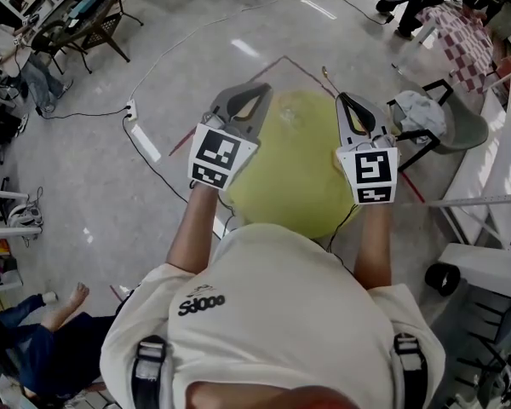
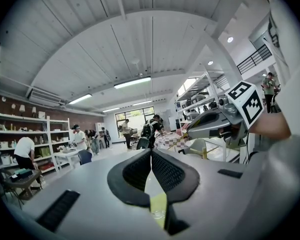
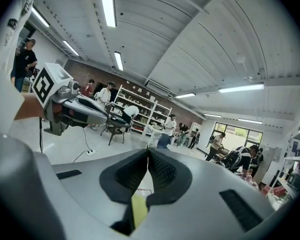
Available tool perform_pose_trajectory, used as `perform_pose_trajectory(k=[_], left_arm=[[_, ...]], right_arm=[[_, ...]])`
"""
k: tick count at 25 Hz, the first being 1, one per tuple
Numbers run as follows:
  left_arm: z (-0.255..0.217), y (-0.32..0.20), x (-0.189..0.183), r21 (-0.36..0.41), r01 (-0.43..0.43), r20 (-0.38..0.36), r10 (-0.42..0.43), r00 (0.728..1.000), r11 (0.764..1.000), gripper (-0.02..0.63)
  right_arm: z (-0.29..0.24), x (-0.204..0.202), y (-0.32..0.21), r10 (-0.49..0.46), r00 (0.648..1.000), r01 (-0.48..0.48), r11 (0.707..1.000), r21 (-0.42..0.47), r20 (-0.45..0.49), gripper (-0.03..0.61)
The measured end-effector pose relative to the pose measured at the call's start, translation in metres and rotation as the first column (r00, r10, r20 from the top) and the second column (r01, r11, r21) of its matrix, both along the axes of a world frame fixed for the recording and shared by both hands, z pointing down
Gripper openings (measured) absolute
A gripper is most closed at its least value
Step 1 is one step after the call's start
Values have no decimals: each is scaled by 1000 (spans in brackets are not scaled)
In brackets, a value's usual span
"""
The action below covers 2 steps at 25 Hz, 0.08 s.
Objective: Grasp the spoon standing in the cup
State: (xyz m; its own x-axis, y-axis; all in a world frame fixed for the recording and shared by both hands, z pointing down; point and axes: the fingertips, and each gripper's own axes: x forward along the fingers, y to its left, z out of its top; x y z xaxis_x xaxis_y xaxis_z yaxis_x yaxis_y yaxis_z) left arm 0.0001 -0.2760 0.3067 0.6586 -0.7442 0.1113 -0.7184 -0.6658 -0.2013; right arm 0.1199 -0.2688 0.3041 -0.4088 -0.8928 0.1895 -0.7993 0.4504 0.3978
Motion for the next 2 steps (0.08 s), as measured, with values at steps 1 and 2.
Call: perform_pose_trajectory(k=[1, 2], left_arm=[[1, 0, -1, -1, 1, -1, -1, 1000, 1000, 32], [2, 0, -1, -1, 3, -2, -3, 1000, 1000, 32]], right_arm=[[1, 0, 0, -1, 1000, 1, 1000, 1, 1, 26], [1, -1, 0, -1, 1000, 1, 1000, 2, 1, 26]])
